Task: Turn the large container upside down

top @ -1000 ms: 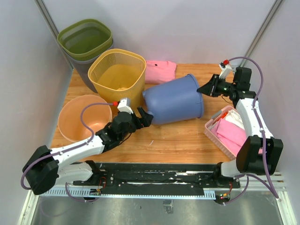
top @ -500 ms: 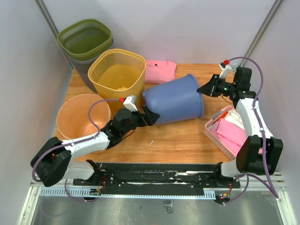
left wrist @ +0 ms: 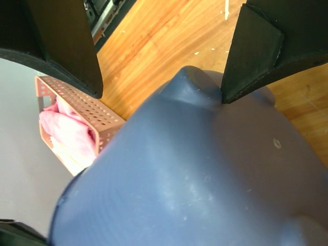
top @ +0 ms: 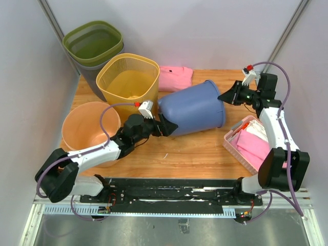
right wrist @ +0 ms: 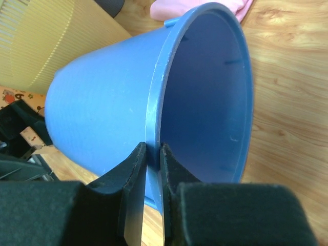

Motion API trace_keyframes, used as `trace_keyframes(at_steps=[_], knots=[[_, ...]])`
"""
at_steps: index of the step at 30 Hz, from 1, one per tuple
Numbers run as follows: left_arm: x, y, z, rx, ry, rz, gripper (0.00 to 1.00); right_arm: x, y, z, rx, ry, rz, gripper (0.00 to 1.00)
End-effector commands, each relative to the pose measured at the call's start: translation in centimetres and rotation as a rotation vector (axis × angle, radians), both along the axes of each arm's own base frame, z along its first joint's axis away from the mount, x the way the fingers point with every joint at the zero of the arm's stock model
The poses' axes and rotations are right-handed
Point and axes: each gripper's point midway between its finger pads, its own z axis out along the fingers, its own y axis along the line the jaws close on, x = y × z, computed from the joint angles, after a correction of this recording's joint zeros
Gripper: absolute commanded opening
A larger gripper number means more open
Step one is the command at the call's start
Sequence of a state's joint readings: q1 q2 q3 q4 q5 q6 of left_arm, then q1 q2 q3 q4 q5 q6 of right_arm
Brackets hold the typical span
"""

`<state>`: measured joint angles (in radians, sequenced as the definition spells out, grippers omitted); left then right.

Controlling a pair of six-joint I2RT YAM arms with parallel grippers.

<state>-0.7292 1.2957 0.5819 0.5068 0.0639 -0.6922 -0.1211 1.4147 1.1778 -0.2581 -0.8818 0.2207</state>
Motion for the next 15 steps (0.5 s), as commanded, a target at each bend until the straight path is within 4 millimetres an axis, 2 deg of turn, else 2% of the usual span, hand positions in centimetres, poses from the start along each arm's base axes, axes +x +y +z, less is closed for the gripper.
trace_keyframes(at_steps=[1,4,8,15], knots=[[-1.9,-2.7,12.2,-0.187,-0.254,-0.175,0.99,-0.7,-0.1,-2.6,0.027,0.141,-0.02,0.01],[-3.2,-4.4,14.8,-0.194,-0.296,-0.243,0.99,-0.3,-0.4,-2.7,0.058,0.152,-0.046,0.01],[-4.4,-6.3,16.8,-0.219,-0.314,-0.311,0.99,0.4,-1.1,-3.2,0.134,0.177,-0.085,0.01],[-3.9,-9.0,19.2,-0.22,-0.351,-0.355,0.99,2.0,-2.2,-5.2,0.238,0.225,-0.167,0.02]])
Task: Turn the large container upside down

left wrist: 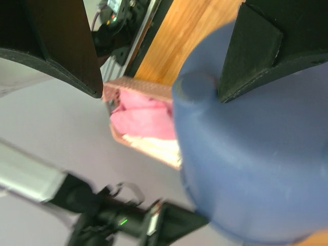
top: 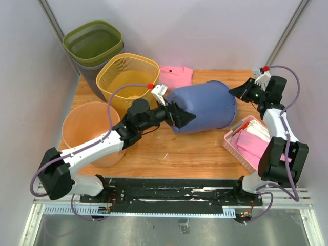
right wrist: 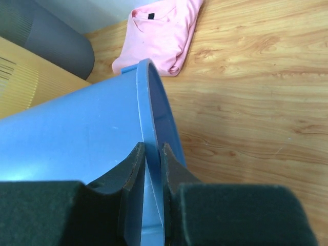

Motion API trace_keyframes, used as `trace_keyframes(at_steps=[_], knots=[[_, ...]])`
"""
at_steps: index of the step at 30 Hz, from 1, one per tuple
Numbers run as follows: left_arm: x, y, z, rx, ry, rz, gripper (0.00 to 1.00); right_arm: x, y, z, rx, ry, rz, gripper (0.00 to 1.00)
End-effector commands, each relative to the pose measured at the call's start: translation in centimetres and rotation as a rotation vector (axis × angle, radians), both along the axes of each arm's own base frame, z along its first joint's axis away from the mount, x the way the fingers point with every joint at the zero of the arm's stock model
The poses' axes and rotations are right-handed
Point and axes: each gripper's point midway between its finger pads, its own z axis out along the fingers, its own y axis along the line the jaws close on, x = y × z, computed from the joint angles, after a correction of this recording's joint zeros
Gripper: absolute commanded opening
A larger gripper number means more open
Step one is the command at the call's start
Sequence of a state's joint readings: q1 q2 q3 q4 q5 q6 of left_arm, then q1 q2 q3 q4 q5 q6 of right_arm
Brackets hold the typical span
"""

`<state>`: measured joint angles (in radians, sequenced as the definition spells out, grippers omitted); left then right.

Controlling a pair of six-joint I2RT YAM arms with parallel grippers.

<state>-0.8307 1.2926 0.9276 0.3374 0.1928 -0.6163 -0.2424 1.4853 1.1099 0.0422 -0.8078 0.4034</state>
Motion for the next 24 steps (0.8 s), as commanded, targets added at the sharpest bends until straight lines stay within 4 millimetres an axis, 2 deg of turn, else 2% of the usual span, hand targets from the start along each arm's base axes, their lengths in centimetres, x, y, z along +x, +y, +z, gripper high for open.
trace_keyframes(at_steps=[1,11,14,15,19,24], knots=[[-1.0,-3.4,6.9,-0.136,-0.166,-0.129,0.99,-2.5,3.6,-4.7,0.207,0.248,0.077,0.03],[4.3,-9.5,5.2,-0.033,-0.157,-0.132,0.99,1.2,1.4,-9.8,0.221,0.349,-0.081,0.1],[5.0,-10.9,5.0,-0.03,-0.157,-0.16,0.99,1.5,0.8,-11.1,0.188,0.376,-0.11,0.12],[5.1,-11.4,4.9,-0.029,-0.153,-0.173,0.99,1.6,0.5,-11.5,0.168,0.387,-0.12,0.16],[4.9,-11.8,6.7,-0.045,-0.171,-0.195,0.99,1.6,-0.6,-12.1,0.111,0.411,-0.156,0.32],[4.8,-10.6,7.9,-0.006,-0.179,-0.161,0.99,0.5,-3.3,-11.8,-0.036,0.453,-0.269,0.51]])
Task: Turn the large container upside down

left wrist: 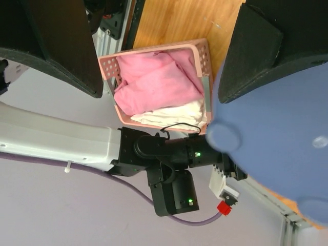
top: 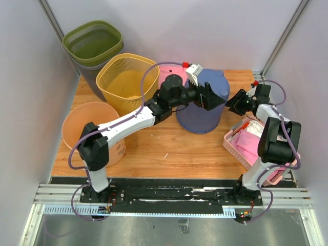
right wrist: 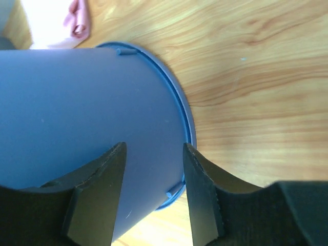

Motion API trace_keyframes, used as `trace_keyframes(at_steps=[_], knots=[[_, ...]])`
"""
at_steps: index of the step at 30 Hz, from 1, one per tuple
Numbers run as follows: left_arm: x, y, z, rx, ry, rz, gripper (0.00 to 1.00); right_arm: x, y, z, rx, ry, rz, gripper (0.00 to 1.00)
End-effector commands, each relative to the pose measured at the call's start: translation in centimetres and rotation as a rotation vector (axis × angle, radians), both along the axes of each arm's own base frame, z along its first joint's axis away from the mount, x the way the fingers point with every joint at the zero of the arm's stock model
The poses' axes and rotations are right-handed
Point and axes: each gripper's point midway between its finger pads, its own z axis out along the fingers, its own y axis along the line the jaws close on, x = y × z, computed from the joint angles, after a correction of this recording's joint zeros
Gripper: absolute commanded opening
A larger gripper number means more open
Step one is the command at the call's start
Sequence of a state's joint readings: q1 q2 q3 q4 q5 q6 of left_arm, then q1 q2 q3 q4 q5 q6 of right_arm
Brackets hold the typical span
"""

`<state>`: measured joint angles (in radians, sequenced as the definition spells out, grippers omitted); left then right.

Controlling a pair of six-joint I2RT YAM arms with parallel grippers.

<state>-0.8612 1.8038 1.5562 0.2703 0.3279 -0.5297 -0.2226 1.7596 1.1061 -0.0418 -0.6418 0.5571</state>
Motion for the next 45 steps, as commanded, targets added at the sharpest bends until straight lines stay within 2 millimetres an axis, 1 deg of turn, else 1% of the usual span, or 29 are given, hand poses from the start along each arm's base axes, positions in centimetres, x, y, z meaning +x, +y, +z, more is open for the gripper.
trace_keyframes(at_steps=[1,4,6,7,9,10,11,12,13,15,17,18,21,22,24,25,26,27,29,31,33,34,36,39,42,45], knots=[[-1.1,1.5,3.8,-0.007,-0.071,0.011,0.99,-1.0,-2.7,1.4,-0.189,0.034,-0.07,0.53],[-1.4,3.0,4.1,0.018,-0.068,0.055,0.99,-2.0,-4.3,2.5,-0.274,0.053,-0.136,0.58],[-1.4,4.6,3.8,0.059,-0.059,0.11,0.99,-2.9,-5.2,3.9,-0.328,0.049,-0.168,0.59],[-1.7,5.8,4.1,0.072,-0.06,0.142,0.99,-3.5,-5.6,4.8,-0.353,0.048,-0.183,0.59],[-2.1,8.0,4.2,0.102,-0.062,0.206,0.99,-4.6,-6.0,7.3,-0.396,-0.002,-0.202,0.59],[-2.4,9.3,4.2,0.121,-0.064,0.234,0.99,-5.0,-5.9,8.9,-0.409,-0.041,-0.202,0.59],[-2.6,10.6,4.0,0.144,-0.063,0.271,0.99,-5.5,-5.6,10.7,-0.419,-0.09,-0.192,0.6],[-3.0,12.1,4.2,0.16,-0.066,0.306,0.99,-6.0,-5.0,12.9,-0.434,-0.155,-0.172,0.59],[-3.4,13.5,4.3,0.176,-0.067,0.336,0.99,-6.7,-4.3,14.6,-0.44,-0.2,-0.15,0.6],[-4.5,16.3,4.5,0.209,-0.063,0.385,0.99,-7.7,-1.8,18.0,-0.457,-0.312,-0.082,0.61],[-5.3,19.2,5.0,0.227,-0.065,0.453,0.99,-8.6,1.8,20.9,-0.482,-0.425,0.01,0.63],[-5.6,20.6,5.3,0.24,-0.066,0.492,0.99,-8.9,3.6,22.0,-0.498,-0.474,0.053,0.64],[-5.5,25.8,5.9,0.294,-0.052,0.681,0.99,-9.7,10.8,24.3,-0.499,-0.594,0.23,0.66],[-5.3,27.7,6.2,0.302,-0.043,0.747,0.99,-10.0,13.2,24.8,-0.482,-0.62,0.293,0.67],[-4.8,30.7,6.5,0.312,-0.015,0.845,0.99,-10.1,17.5,24.7,-0.469,-0.638,0.404,0.67],[-4.5,32.1,6.6,0.31,0.002,0.888,0.99,-10.0,19.2,24.6,-0.474,-0.641,0.441,0.66],[-4.6,33.0,6.7,0.304,0.011,0.91,0.99,-9.8,20.8,24.0,-0.484,-0.633,0.479,0.66],[-4.7,33.6,6.7,0.301,0.02,0.927,0.99,-9.7,22.3,23.7,-0.494,-0.633,0.514,0.66],[-4.8,34.4,6.7,0.304,0.031,0.955,0.99,-9.1,24.7,22.0,-0.517,-0.601,0.57,0.66],[-4.8,34.7,6.5,0.312,0.037,0.963,0.99,-8.2,25.7,20.4,-0.528,-0.563,0.59,0.66],[-4.5,34.5,6.5,0.323,0.036,0.96,0.99,-7.0,25.7,19.0,-0.568,-0.531,0.579,0.66],[-4.3,34.4,6.4,0.331,0.036,0.957,0.99,-6.3,25.4,18.6,-0.599,-0.521,0.564,0.66],[-3.7,33.9,6.4,0.343,0.029,0.946,0.99,-4.4,23.9,17.9,-0.68,-0.505,0.506,0.67],[-2.6,32.9,6.6,0.356,0.015,0.912,0.99,-1.6,20.5,16.9,-0.754,-0.445,0.407,0.67],[-1.3,31.5,6.4,0.388,0.007,0.875,0.99,0.7,16.2,16.3,-0.776,-0.384,0.289,0.67],[0.0,30.1,6.5,0.417,-0.016,0.837,0.99,2.0,13.3,16.4,-0.791,-0.36,0.201,0.68]])
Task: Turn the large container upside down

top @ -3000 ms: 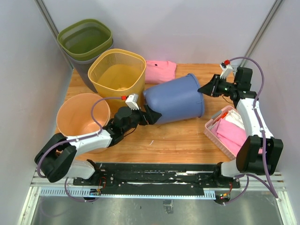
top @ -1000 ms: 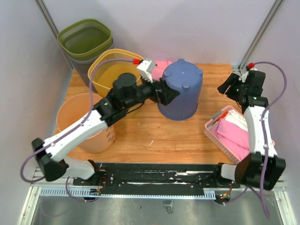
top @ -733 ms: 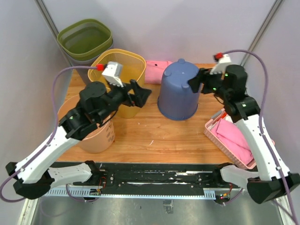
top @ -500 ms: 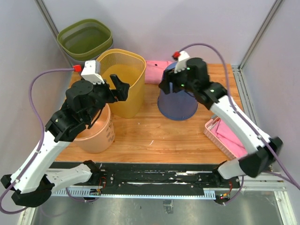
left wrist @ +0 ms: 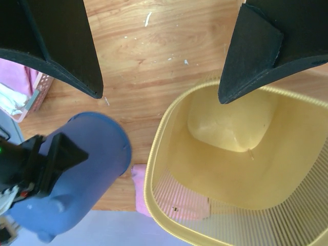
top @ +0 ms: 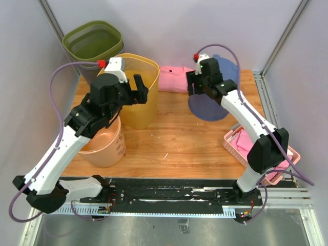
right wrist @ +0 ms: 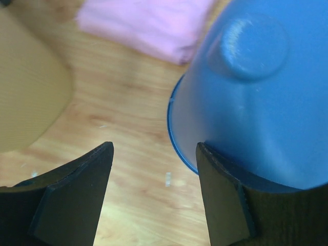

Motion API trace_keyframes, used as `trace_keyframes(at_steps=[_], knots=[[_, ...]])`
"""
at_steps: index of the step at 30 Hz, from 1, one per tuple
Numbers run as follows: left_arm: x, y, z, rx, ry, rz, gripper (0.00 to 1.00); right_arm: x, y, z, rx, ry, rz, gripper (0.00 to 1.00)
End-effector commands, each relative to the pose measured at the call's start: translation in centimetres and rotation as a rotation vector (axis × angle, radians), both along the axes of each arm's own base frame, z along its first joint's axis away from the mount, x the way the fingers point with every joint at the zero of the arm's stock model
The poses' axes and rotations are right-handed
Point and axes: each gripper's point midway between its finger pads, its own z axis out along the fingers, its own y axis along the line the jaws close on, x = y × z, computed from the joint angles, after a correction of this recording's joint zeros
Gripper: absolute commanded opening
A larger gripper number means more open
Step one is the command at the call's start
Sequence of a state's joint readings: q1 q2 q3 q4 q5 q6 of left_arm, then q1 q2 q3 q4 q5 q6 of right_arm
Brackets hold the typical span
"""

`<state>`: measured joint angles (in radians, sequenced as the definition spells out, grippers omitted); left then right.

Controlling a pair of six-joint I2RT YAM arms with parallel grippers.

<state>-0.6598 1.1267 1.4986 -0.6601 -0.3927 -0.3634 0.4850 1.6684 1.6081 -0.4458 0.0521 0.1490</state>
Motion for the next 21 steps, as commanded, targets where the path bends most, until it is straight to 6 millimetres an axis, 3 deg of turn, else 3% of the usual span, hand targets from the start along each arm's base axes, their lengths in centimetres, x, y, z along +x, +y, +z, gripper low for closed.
trace_keyframes(at_steps=[1,3,6,11,16,21], knots=[[2.1,-1.9,0.9,0.051,-0.024,-0.06,0.99,3.3,-6.4,1.7,-0.04,-0.064,-0.213,0.68],[3.3,-2.4,0.1,0.097,-0.004,-0.052,0.99,3.5,-7.1,2.3,-0.032,-0.062,-0.238,0.68],[4.9,-3.2,-1.0,0.153,0.025,-0.053,0.99,2.5,-5.9,3.8,0.031,-0.06,-0.181,0.68],[7.2,-4.2,-2.6,0.229,0.058,-0.052,0.99,-1.2,-4.1,5.2,0.136,-0.04,-0.061,0.68],[9.0,-5.5,-6.2,0.294,0.136,-0.065,0.99,-4.6,-4.6,5.7,0.185,-0.032,-0.054,0.69],[9.3,-6.9,-8.2,0.286,0.18,-0.117,0.78,-7.7,-7.0,6.6,0.152,-0.067,-0.093,0.69]])
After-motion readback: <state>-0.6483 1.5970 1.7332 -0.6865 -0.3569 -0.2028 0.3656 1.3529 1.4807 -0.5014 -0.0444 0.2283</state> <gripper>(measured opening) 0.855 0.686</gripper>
